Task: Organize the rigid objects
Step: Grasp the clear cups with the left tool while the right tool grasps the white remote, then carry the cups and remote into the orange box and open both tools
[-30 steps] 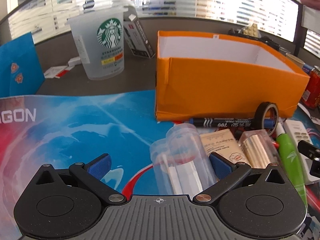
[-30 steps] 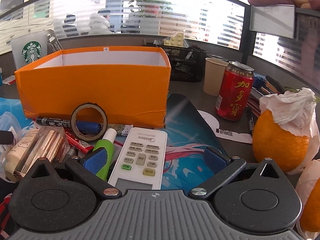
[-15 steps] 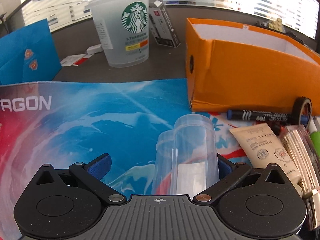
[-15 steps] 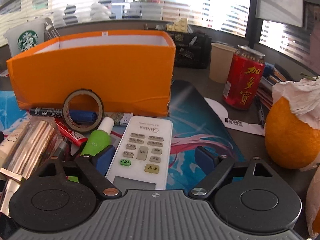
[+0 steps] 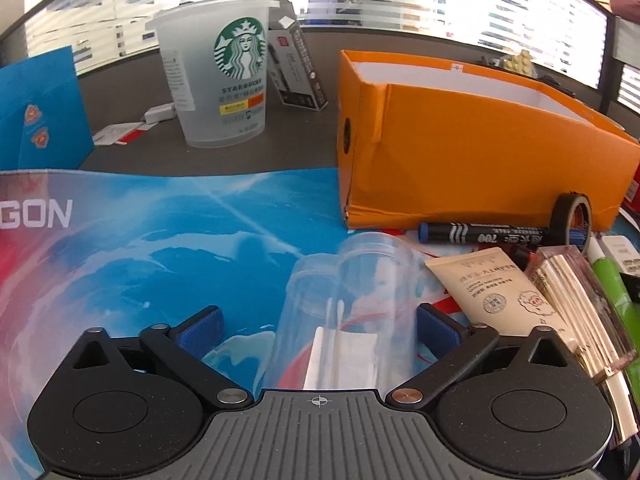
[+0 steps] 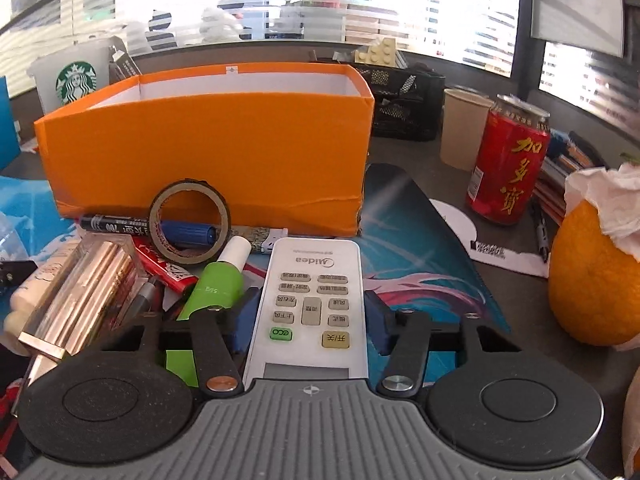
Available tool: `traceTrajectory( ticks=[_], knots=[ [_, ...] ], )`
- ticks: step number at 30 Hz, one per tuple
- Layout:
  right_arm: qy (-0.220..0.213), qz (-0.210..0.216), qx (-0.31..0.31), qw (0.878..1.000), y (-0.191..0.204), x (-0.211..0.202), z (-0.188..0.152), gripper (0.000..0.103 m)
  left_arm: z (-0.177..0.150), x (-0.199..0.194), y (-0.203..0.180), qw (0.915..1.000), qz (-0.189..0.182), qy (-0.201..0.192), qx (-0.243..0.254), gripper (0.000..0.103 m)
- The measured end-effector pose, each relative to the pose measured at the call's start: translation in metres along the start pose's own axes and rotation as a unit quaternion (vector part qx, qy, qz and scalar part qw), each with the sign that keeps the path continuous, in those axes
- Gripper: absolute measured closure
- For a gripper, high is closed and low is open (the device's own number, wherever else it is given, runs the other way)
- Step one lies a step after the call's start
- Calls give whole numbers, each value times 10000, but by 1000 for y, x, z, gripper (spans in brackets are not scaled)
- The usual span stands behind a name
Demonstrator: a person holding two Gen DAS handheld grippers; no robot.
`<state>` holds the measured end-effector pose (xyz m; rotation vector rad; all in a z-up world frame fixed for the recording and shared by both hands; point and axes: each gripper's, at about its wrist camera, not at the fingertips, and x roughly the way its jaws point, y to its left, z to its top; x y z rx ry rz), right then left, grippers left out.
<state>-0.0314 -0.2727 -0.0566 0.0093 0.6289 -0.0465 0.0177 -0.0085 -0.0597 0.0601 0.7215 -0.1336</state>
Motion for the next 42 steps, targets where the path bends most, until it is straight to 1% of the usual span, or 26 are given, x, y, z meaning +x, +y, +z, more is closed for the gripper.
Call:
traceTrajectory(
  ticks=[2,5,8,10,12,15,18,22,26,30,32,35,37,38,40,42],
  knots=[
    [19,104,98,9999,-4,-2,0,52,0,-6,-1,9999,-98,-104,72,49],
    [24,215,199,9996,-6,-7,-2,52,2,-7,2,9998,-188,-38,25,49],
    [32,398,349,9986,-8,-13,-3,52,4,-11,9,9988,-415,36,-262,49],
    [8,441,372,9983,-9,-16,-3,52,4,-14,12,9980,-504,70,-363,49],
    [-43,516,442,9977,-12,-21,-3,52,6,-19,13,9981,-485,10,-387,49],
    [-176,591,441,9971,-13,-29,1,52,14,-33,14,9977,-507,-198,-399,49],
    [-323,700,425,9961,-13,-38,9,52,29,-48,14,9962,-641,-396,-425,49],
    [-549,798,409,9945,-14,-49,21,52,52,-63,8,9949,-658,-698,-321,49],
    [-779,883,437,9921,-18,-59,37,52,78,-69,1,9923,-855,-835,-313,49],
    [-1070,937,315,9893,-18,-66,63,52,112,-70,-14,9905,-914,-1023,-84,49],
    [-1176,985,204,9880,-18,-65,80,52,134,-62,-22,9905,-1016,-928,-31,49],
    [-1169,1140,127,9865,-18,-54,114,52,163,-41,-33,9929,-952,-710,-5,49],
    [-1044,1215,105,9870,-18,-39,137,52,181,-20,-42,9951,-864,-475,30,49],
    [-914,1238,78,9881,-16,-29,149,52,187,-9,-44,9958,-841,-351,25,49],
    [-656,1265,59,9898,-12,-7,168,52,197,16,-56,9969,-789,-20,74,49],
    [-354,1272,85,9912,-9,17,180,52,199,39,-63,9967,-743,328,12,49]
  ],
)
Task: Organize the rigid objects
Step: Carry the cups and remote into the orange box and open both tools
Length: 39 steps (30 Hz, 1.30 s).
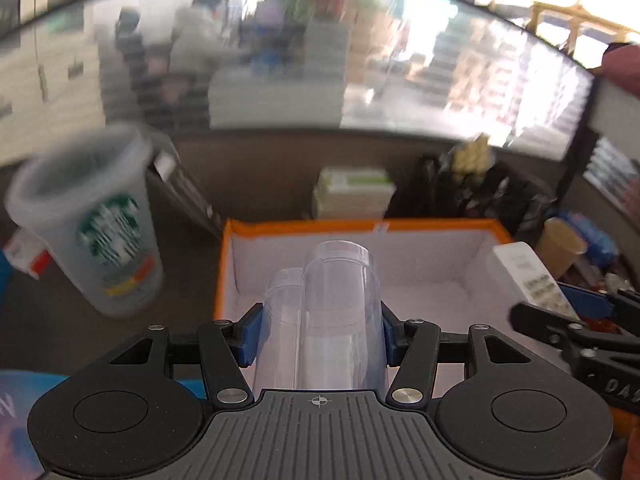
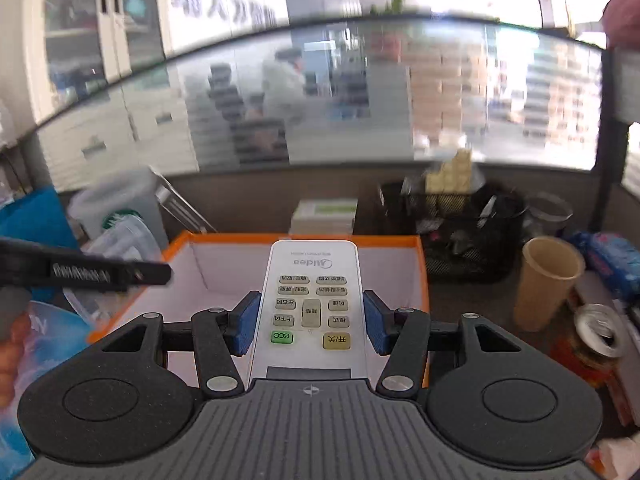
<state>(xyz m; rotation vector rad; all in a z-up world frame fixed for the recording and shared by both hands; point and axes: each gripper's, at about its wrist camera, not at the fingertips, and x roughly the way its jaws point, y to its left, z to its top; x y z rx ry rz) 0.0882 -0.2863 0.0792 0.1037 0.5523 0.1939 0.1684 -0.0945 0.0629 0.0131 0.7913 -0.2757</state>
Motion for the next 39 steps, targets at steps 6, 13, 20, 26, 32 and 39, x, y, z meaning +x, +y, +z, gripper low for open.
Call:
traceTrajectory(
  ticks=[6,13,20,26,32,39],
  knots=[
    [879,-272,-251,9954,0,68,-1,52,-6,49,-6,9974,59,724,-12,49],
    [1349,-532,-733,9867,5,95,-6,52,0,70,-21,9936,167,1099,204,49],
    [1741,-635,-1086,9767,9,111,-8,52,7,93,-26,9878,353,1473,356,49],
    [2181,-565,-1416,9639,19,118,-13,52,-1,102,-28,9788,481,1930,500,49],
    [2501,-630,-1529,9540,23,126,-17,52,-2,106,-21,9767,440,2088,244,49],
    [2838,-687,-1705,9411,26,133,-18,52,-5,107,-20,9749,484,2162,232,45]
  ],
)
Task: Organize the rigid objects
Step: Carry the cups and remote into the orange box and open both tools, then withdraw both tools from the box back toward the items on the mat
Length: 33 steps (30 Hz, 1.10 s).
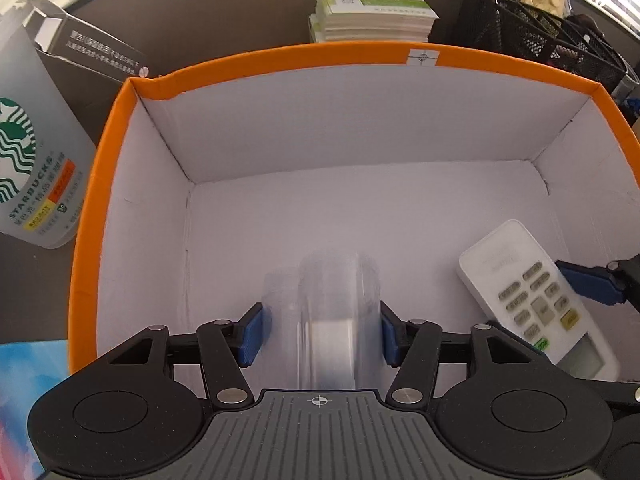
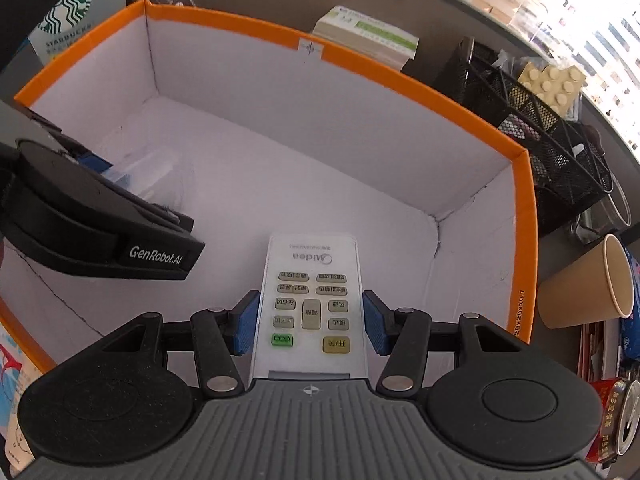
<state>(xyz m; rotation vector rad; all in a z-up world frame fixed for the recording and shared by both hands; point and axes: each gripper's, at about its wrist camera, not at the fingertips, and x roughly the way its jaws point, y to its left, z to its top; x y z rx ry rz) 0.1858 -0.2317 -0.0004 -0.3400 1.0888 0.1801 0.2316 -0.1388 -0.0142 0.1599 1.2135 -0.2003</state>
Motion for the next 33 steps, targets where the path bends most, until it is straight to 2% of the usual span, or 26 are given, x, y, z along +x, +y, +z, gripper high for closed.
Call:
traceTrajectory(
  ticks=[2,6,11,17,19,20,22,29,33],
  knots=[
    [64,16,0,10000,-1,1,1,54,-1,-1,-1,10000,31,-24,40,45],
    [85,-134,-36,9999,2,0,1,44,-1,-2,2,10000,12,29,-61,41],
    [-65,-257,-96,9996,4,-7,0,26,-6,-11,4,10000,-15,-31,-55,22],
    [-355,-348,-153,9986,6,-29,0,24,-8,-39,5,9993,-213,-268,-123,14],
    [-475,-393,-167,9980,8,-40,1,23,-9,-53,5,9987,-302,-394,-146,12],
    [-535,-411,-169,9976,9,-45,2,23,-13,-48,4,9984,-274,-479,-136,8],
    [-671,-457,-174,9965,10,-57,2,21,-15,-64,1,9972,-187,-713,-88,5],
    [-1081,-591,-179,9922,16,-96,-2,19,-19,-93,8,9927,-152,-1188,-122,4],
    [-1485,-521,-54,9875,15,-125,-13,17,-35,-123,12,9857,-153,-1678,-51,3]
  ],
)
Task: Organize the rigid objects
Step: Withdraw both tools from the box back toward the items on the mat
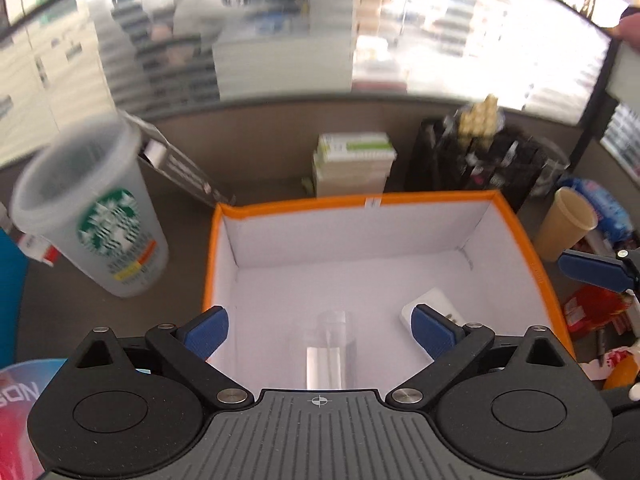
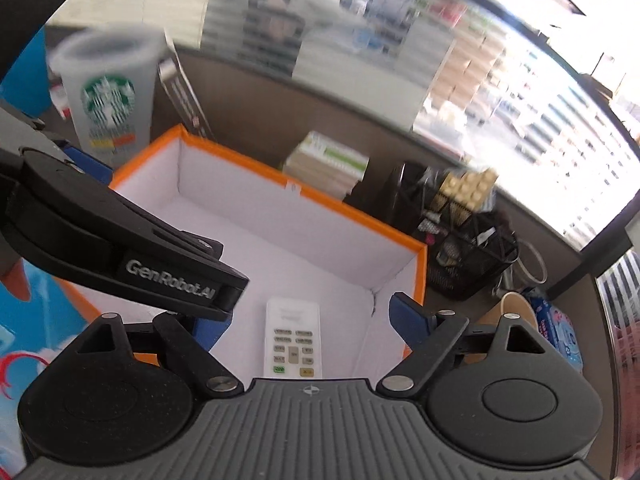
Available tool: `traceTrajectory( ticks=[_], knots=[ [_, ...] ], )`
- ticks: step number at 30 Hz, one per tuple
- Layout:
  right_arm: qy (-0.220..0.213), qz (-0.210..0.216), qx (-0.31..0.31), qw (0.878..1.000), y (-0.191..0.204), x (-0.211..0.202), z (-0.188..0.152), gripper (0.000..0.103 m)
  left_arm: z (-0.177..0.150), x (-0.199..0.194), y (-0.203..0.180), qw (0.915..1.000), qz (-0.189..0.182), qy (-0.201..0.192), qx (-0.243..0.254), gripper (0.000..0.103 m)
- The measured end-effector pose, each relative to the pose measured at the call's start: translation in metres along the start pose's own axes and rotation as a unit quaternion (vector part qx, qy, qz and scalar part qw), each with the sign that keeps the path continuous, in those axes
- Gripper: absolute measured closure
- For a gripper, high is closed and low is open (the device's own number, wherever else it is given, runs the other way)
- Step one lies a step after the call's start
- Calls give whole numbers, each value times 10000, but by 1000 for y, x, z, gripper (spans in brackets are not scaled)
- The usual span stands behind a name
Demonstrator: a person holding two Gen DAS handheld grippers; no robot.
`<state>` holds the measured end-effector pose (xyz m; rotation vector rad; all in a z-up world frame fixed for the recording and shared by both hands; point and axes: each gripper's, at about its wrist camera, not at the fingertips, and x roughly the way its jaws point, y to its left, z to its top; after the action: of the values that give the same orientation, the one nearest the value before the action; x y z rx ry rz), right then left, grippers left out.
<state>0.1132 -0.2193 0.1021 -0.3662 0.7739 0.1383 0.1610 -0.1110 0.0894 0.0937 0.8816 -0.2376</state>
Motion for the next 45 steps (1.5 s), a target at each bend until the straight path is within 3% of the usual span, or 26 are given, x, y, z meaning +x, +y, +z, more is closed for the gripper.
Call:
traceTrajectory(
  ticks=[4,6,9,17,23,27,33,45],
  knots=[
    [-840,209,429,9953,-7,-51,-24,7,-34,-45,13,9964,-23,-847,-100,0],
    [-1299,135,548,9899,-6,-75,-47,4,-58,-58,23,9940,-45,-1063,-241,0],
    [-1635,-55,662,9843,2,-95,-87,4,-97,-62,32,9912,-93,-1265,-383,0],
    [-1191,37,1334,9839,20,-60,-164,5,-174,-20,40,9949,334,-814,-489,0],
    [-807,223,1802,9801,30,-35,-197,5,-194,-3,48,9964,296,-488,-629,0],
    [-805,202,1770,9807,40,-31,-204,5,-201,-2,42,9971,233,-529,-502,0],
    [-847,80,1671,9823,44,-30,-212,4,-206,-7,27,9948,478,-876,-205,0],
    [-675,159,1465,9868,52,-21,-214,4,-212,-9,10,9953,-37,-964,57,0]
  ],
)
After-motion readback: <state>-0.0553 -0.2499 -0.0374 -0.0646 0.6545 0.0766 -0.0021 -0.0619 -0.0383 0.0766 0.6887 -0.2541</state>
